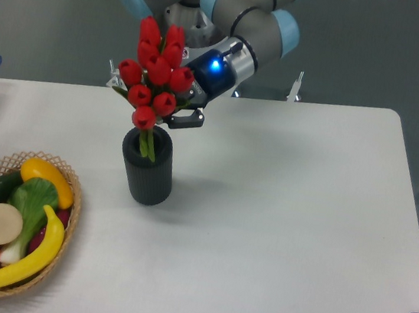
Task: Insert the flowers into the vase
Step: 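Push the tulips deeper into the vase while holding the stems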
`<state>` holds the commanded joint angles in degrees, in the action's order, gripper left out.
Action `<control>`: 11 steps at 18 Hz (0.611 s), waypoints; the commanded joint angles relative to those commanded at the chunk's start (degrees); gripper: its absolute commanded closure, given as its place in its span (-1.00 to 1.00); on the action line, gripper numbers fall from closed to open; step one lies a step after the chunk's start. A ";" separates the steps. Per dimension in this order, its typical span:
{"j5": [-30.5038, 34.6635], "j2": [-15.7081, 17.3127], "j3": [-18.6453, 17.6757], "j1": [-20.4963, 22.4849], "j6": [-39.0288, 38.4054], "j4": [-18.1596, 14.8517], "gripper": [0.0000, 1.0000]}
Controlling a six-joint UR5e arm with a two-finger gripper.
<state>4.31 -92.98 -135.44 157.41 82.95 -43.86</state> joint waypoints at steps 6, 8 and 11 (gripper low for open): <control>0.44 -3.43 -0.88 0.00 4.41 0.09 0.77; 0.53 -4.49 -1.06 0.00 6.25 0.00 0.77; 0.53 -5.72 -1.06 0.00 7.66 0.00 0.68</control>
<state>4.83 -98.70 -136.49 157.41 90.61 -43.86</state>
